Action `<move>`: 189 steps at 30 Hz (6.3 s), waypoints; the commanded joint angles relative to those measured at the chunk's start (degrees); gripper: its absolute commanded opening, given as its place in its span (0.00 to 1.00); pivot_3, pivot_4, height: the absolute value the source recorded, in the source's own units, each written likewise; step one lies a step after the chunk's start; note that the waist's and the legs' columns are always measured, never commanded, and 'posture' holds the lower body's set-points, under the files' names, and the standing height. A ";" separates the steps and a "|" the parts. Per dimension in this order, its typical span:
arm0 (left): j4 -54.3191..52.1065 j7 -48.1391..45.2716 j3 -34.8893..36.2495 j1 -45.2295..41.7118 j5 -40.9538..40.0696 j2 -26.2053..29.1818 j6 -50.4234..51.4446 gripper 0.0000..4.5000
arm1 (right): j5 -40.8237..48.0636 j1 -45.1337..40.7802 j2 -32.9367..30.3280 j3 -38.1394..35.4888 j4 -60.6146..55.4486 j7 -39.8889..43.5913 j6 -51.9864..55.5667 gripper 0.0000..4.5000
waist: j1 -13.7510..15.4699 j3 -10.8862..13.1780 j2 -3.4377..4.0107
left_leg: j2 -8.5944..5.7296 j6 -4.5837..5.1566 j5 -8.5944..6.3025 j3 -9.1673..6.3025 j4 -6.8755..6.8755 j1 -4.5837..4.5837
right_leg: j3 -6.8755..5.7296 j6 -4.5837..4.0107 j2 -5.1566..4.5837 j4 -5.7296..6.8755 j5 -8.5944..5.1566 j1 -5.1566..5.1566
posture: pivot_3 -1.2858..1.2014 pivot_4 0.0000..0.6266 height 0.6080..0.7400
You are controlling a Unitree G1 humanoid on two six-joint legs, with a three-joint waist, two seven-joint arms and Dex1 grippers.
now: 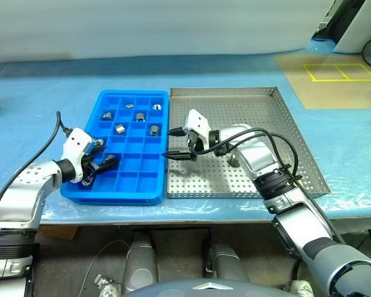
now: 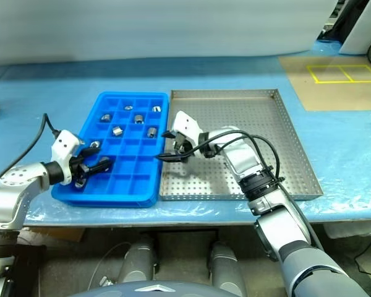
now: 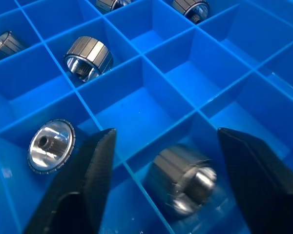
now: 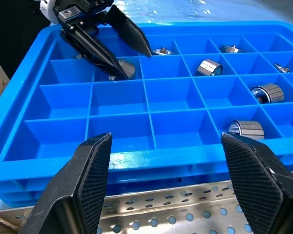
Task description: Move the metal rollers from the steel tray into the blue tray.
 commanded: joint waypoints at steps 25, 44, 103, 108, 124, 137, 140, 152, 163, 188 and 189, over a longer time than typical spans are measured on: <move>6.01 -8.49 -16.28 -20.58 -3.96 -12.88 -1.48 0.77 | 0.70 19.88 -20.68 -11.36 -20.13 -5.39 8.68 0.82 | -1.83 -0.01 0.02 | -0.02 -0.19 0.13 0.03 0.33 0.02 | 0.19 0.02 0.05 0.23 0.01 0.00 | 0.45 0.24 1.00; 9.93 -10.52 -18.88 -22.12 -0.43 -15.79 -4.54 0.77 | -1.32 21.20 -16.33 -10.92 -6.84 -11.98 5.80 0.82 | -3.71 -0.02 0.03 | -0.03 0.18 -0.09 0.04 0.85 0.12 | 0.28 0.02 0.02 0.43 0.02 0.17 | 0.43 0.24 1.00; -4.89 2.69 3.25 -9.67 -7.40 -0.32 2.90 0.78 | -3.21 -3.98 11.69 0.19 12.90 -1.80 -0.91 0.89 | -0.07 0.01 0.02 | 0.03 -0.01 0.00 -0.07 0.39 -0.10 | 0.05 -0.05 0.00 0.48 -0.04 -0.17 | 0.55 0.24 1.00; -3.10 1.91 1.16 -12.03 -7.25 -1.23 2.08 0.78 | -2.14 -3.27 8.67 -2.30 9.26 -2.62 -0.15 0.89 | 0.06 0.01 0.01 | 0.00 -0.04 0.01 -0.06 0.40 -0.08 | 0.04 -0.05 -0.03 0.49 -0.03 -0.14 | 0.53 0.24 1.00; 7.67 -2.78 -14.50 -22.33 -2.68 -14.90 -4.01 0.78 | -0.94 3.44 -15.55 -16.22 6.21 -6.67 3.12 0.89 | -1.99 0.01 0.00 | -0.02 -0.25 0.16 0.00 0.47 -0.04 | 0.22 -0.05 0.08 0.44 -0.02 -0.12 | 0.47 0.24 1.00; 11.64 -4.61 -14.95 -23.51 -0.92 -15.88 -7.56 0.78 | -1.58 3.93 -14.12 -17.19 18.90 -13.48 -1.55 0.89 | -3.11 0.01 0.01 | 0.00 0.09 -0.04 0.01 0.71 -0.07 | 0.22 -0.05 0.06 0.46 -0.02 -0.07 | 0.46 0.24 1.00; 11.08 -4.60 -14.63 -23.07 -1.08 -15.61 -7.39 0.78 | -2.44 3.81 -13.76 -16.46 21.31 -13.96 -3.32 0.89 | -3.08 0.01 0.01 | -0.03 0.13 -0.06 0.03 0.74 -0.08 | 0.22 -0.05 0.02 0.46 -0.02 -0.05 | 0.47 0.24 1.00; 10.15 -4.77 -14.16 -21.93 -1.40 -14.25 -6.97 0.78 | -3.80 1.65 -9.97 -16.27 28.07 -16.44 -8.05 0.48 | -3.16 0.01 0.01 | -0.01 0.14 -0.07 0.03 0.82 0.00 | 0.21 -0.06 0.00 0.54 -0.01 0.02 | 0.47 0.24 1.00; 8.69 -5.62 -13.65 -21.41 -1.81 -12.98 -6.11 0.78 | -3.11 1.83 -9.82 -16.33 21.30 -14.19 -6.58 0.38 | -3.23 0.01 0.02 | 0.00 0.14 -0.08 0.03 0.80 -0.02 | 0.22 -0.06 0.02 0.52 -0.02 -0.01 | 0.47 0.24 1.00; -11.63 0.18 9.88 -4.84 -7.80 5.84 4.24 0.78 | -4.73 -10.71 19.57 -1.63 25.53 -7.84 -13.51 0.38 | -0.22 0.07 0.03 | 0.09 -0.19 0.11 -0.06 -0.19 -0.19 | -0.20 -0.19 0.02 0.02 -0.10 -0.21 | 0.60 0.24 1.00; -13.25 0.69 10.59 -3.35 -8.16 5.62 4.77 0.78 | -5.23 -11.70 20.16 -1.90 27.55 -8.85 -14.98 0.38 | -0.16 0.07 0.03 | 0.10 -0.21 0.12 -0.06 -0.21 -0.18 | -0.21 -0.20 0.03 0.02 -0.11 -0.21 | 0.61 0.24 1.00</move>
